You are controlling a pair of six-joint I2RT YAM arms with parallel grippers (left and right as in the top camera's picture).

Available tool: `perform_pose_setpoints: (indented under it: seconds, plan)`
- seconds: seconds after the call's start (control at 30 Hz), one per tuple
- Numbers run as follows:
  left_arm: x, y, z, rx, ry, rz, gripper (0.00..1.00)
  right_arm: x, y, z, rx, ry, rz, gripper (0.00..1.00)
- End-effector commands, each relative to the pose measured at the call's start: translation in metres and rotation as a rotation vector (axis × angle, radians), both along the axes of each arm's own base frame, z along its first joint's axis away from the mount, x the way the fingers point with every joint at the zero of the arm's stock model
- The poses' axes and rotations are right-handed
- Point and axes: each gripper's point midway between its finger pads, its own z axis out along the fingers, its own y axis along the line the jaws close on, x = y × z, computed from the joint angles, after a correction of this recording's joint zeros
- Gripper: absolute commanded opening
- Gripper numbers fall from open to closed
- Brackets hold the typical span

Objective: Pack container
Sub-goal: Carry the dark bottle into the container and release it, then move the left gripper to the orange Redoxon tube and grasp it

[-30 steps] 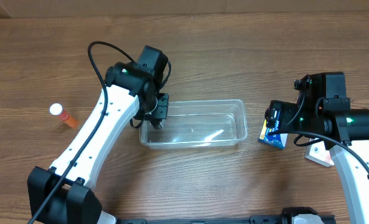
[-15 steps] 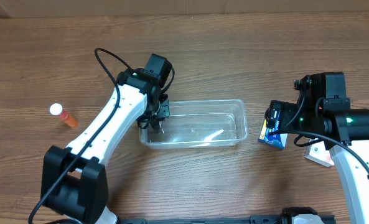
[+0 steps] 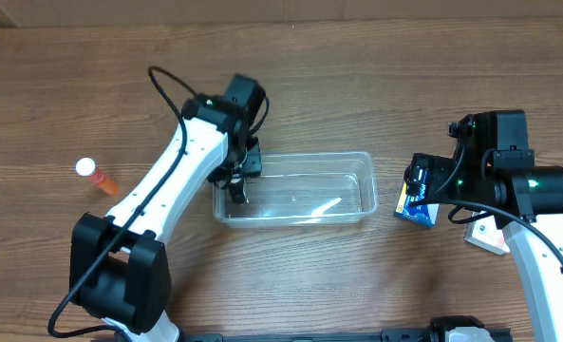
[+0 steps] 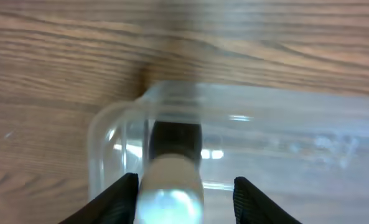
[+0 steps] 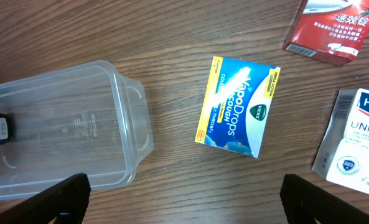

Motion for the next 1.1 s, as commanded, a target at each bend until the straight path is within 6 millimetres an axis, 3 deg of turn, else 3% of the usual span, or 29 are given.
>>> perform_pose_setpoints:
  seconds: [0.0, 0.03, 0.1, 0.13, 0.17, 0.33, 0.43, 0.53, 0.6, 0.93, 1.0, 1.07]
  plan:
    - [0.018, -0.011, 0.064, -0.033, -0.085, -0.045, 0.54, 0.006, -0.002, 0.013, -0.004, -0.043, -0.005, 1.00]
    - [0.020, -0.007, 0.082, -0.020, -0.107, -0.042, 0.61, 0.006, -0.002, 0.013, -0.004, -0.043, -0.005, 1.00]
    - [0.021, 0.005, 0.114, 0.007, -0.153, -0.023, 1.00, 0.006, -0.002, 0.013, -0.004, -0.044, -0.005, 1.00]
    - [0.020, 0.018, 0.124, 0.036, -0.171, -0.001, 1.00, 0.006, -0.002, 0.013, -0.004, -0.043, -0.005, 1.00]
    - [0.014, 0.059, 0.139, 0.082, -0.186, 0.099, 1.00, 0.006, -0.002, 0.013, -0.004, -0.042, -0.005, 1.00]
    - [-0.010, 0.157, 0.183, 0.108, -0.284, 0.351, 1.00, 0.006, -0.002, 0.013, -0.004, -0.043, -0.005, 1.00]
    - [-0.026, 0.211, 0.191, 0.117, -0.289, 0.461, 1.00, 0.006, -0.002, 0.013, -0.004, -0.043, -0.005, 1.00]
    - [-0.030, 0.244, 0.164, 0.082, -0.225, 0.509, 1.00, 0.007, -0.002, 0.013, -0.004, -0.045, -0.005, 1.00]
    - [-0.030, 0.267, 0.127, 0.073, -0.174, 0.564, 1.00, 0.007, -0.002, 0.013, -0.004, -0.045, -0.004, 1.00]
    - [0.005, 0.272, -0.001, -0.021, 0.074, 0.488, 1.00, 0.006, -0.002, 0.013, -0.004, -0.042, -0.005, 1.00]
    - [0.006, 0.272, -0.012, -0.025, 0.104, 0.488, 0.96, 0.006, -0.002, 0.012, -0.004, -0.041, -0.005, 1.00]
    - [0.005, 0.273, -0.017, -0.026, 0.118, 0.488, 0.86, 0.006, -0.002, 0.012, -0.005, -0.040, -0.005, 1.00]
